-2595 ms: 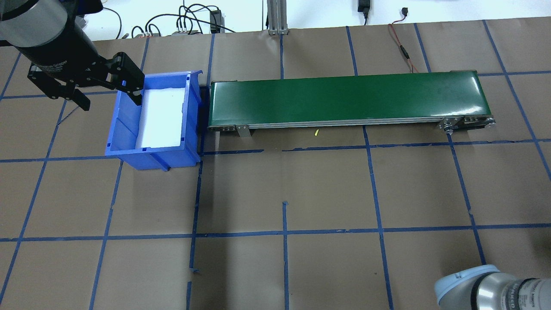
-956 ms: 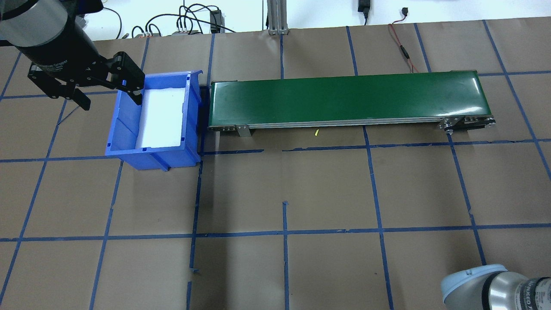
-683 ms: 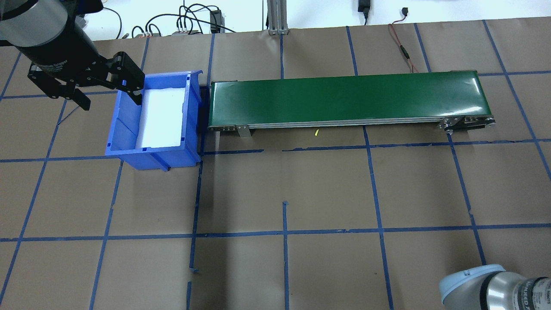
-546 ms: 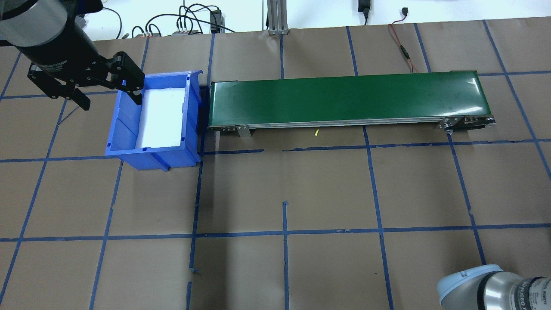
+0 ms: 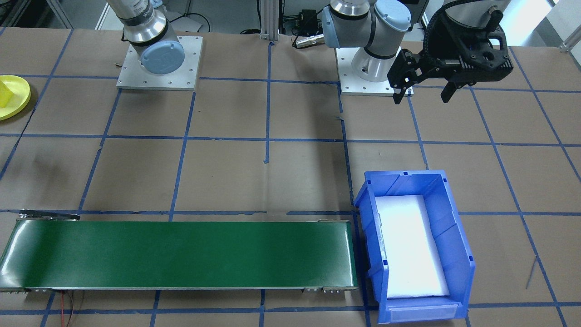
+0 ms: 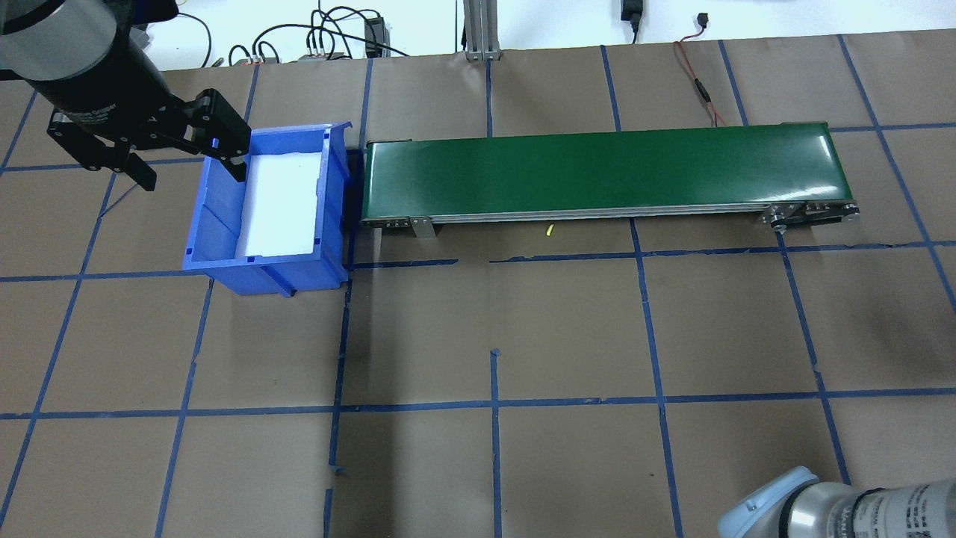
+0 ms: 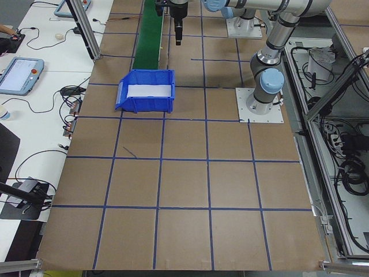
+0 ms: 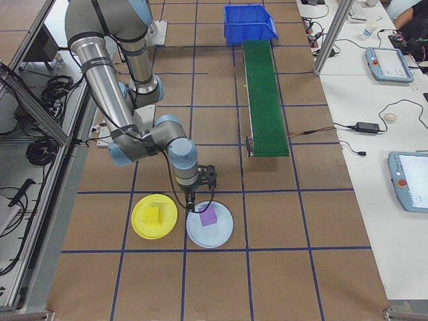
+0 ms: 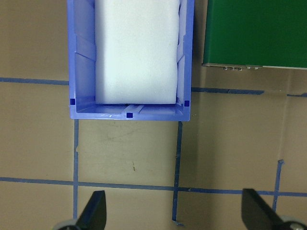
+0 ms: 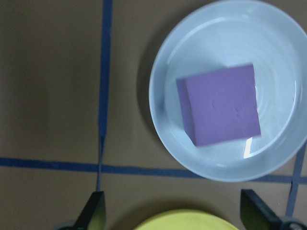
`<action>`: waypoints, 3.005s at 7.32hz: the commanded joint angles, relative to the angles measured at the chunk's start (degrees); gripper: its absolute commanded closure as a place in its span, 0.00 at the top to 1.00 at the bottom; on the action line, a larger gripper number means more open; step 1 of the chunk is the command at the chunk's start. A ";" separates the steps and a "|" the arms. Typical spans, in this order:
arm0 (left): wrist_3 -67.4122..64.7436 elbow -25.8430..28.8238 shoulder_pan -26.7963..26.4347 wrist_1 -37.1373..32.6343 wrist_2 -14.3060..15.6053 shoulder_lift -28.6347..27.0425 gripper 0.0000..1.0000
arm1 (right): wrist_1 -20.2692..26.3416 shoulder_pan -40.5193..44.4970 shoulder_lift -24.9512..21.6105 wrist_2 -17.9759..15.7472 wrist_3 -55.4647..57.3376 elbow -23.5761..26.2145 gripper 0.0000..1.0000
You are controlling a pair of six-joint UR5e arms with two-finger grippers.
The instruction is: Move block left to right into plate
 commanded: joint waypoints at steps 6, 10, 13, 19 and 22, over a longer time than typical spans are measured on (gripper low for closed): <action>0.00 0.09 -0.11 0.00 -0.18 0.01 1.00 | 11.85 42.94 -4.37 -1.17 46.04 -4.53 1.00; 0.00 0.09 0.07 0.00 -0.35 0.01 1.00 | 23.56 51.31 -9.73 0.23 50.73 -11.92 1.00; 0.00 0.09 0.07 0.00 -0.26 0.01 1.00 | 29.20 55.68 -12.92 2.18 52.73 -14.57 1.00; 0.00 0.09 0.07 0.00 -0.09 0.09 1.00 | 28.33 61.69 -11.16 0.68 59.43 -14.31 1.00; 0.00 0.09 0.15 0.00 -0.09 0.27 1.00 | 28.42 61.69 -11.25 0.59 59.43 -14.22 1.00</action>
